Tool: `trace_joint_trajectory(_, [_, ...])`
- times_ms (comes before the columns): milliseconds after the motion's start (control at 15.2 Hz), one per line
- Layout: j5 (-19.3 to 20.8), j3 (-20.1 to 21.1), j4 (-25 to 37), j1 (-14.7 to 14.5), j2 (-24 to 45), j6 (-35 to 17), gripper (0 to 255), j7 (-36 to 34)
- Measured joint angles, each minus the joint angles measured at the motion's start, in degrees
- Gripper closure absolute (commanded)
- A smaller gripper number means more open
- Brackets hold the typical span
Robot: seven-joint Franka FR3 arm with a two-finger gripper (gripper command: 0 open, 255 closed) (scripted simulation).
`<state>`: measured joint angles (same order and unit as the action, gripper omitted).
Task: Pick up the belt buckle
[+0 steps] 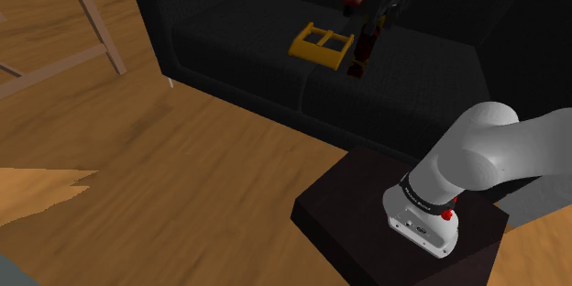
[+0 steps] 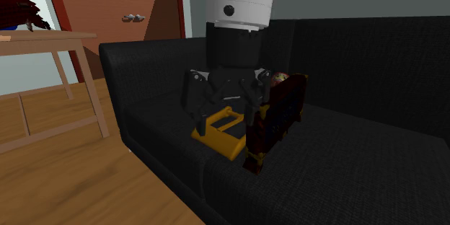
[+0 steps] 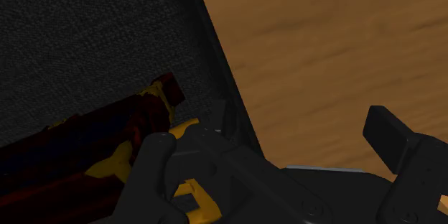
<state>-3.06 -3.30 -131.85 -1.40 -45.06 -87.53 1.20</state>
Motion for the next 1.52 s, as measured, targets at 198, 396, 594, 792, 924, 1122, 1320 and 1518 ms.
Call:
trace_joint_trajectory(198, [-0.41, 0.59, 0.39, 0.83, 2.44, -1.75, 0, -2.51])
trace_joint_trajectory(396, [-1.24, 1.8, 2.63, 2.62, 8.58, -5.04, 0, -8.46])
trace_joint_trajectory(594, [-1.66, 2.49, 5.82, 4.59, 15.05, -7.68, 0, -14.53])
trace_joint_trajectory(792, [-1.99, 3.12, 9.46, 6.35, 21.82, -10.13, 0, -20.88])
trace_joint_trajectory(924, [-1.94, 2.99, 11.5, 7.59, 25.81, -11.61, 0, -24.62])
trace_joint_trajectory(1122, [-1.94, 2.75, 15.86, 9.15, 32.3, -13.05, 0, -30.54])
trace_joint_trajectory(1320, [-1.99, 2.05, 19.93, 10.57, 38.67, -14.66, 0, -36.11])
trace_joint_trajectory(1518, [-2.12, 0.96, 23.4, 11.92, 43.79, -15.53, 0, -41.37])
